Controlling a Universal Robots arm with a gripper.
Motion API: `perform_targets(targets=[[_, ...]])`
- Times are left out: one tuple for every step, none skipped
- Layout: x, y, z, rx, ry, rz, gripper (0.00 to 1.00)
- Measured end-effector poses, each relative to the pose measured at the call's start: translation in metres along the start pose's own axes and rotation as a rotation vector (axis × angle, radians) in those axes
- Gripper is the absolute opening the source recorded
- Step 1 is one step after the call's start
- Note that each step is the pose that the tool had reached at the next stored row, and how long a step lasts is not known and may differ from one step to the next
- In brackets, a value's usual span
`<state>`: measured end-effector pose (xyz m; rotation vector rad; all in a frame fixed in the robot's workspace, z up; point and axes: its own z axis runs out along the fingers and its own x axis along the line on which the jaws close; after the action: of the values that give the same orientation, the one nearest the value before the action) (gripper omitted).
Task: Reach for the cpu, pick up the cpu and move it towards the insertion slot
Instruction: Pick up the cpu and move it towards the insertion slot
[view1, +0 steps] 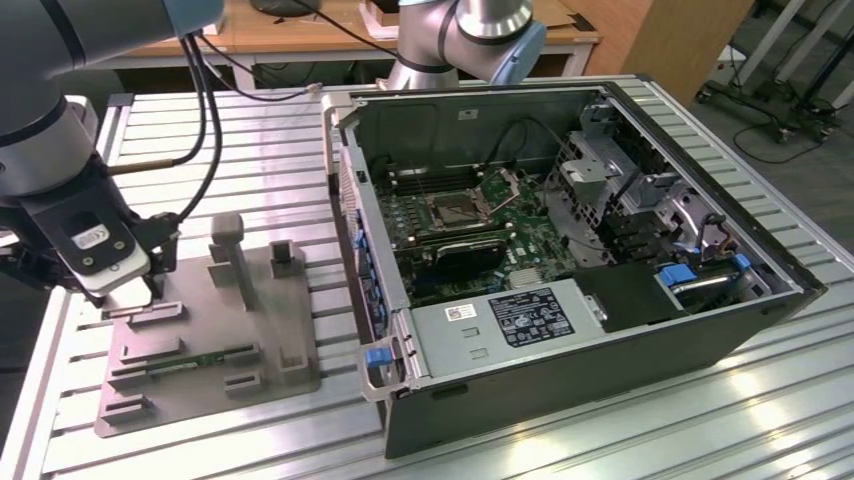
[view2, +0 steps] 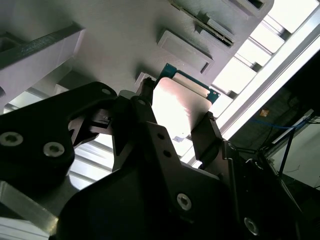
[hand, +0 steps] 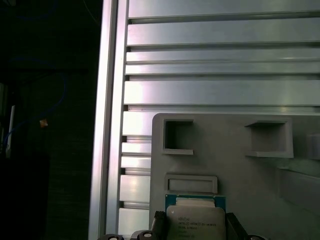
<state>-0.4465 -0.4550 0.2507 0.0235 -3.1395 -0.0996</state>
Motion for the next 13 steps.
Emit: perform_targets(targets=[[0.0000, 0.0000, -0.0003, 0.0000, -0.0001, 0.000, 0.55], [0.0000, 0.0000, -0.0005, -0.0001, -0.0001, 0.000, 0.55], [0.0000, 0.0000, -0.0008, -0.0001, -0.0002, 0.000, 0.55], [0.0000, 0.0001, -0.0010, -0.0001, -0.0002, 0.000, 0.55], [0.0000, 0.0001, -0.0013, -0.0001, -0.0002, 0.000, 0.55], [0.0000, 0.0001, -0.0015, -0.0001, -0.0002, 0.000, 0.55], [0.0000, 0.0001, -0.0018, -0.0001, -0.0001, 0.000, 0.55], [0.0000, 0.0001, -0.0020, -0.0001, -0.0002, 0.000, 0.55], [0.0000, 0.0001, -0.0021, -0.0001, -0.0002, 0.000, 0.55], [0.0000, 0.0001, -0.0022, -0.0002, -0.0003, 0.000, 0.55], [0.0000, 0.0001, -0.0025, -0.0001, -0.0002, 0.000, 0.55], [0.0000, 0.0001, -0.0027, -0.0002, -0.0002, 0.000, 0.55], [0.0000, 0.0001, -0.0029, -0.0001, -0.0002, 0.000, 0.55]])
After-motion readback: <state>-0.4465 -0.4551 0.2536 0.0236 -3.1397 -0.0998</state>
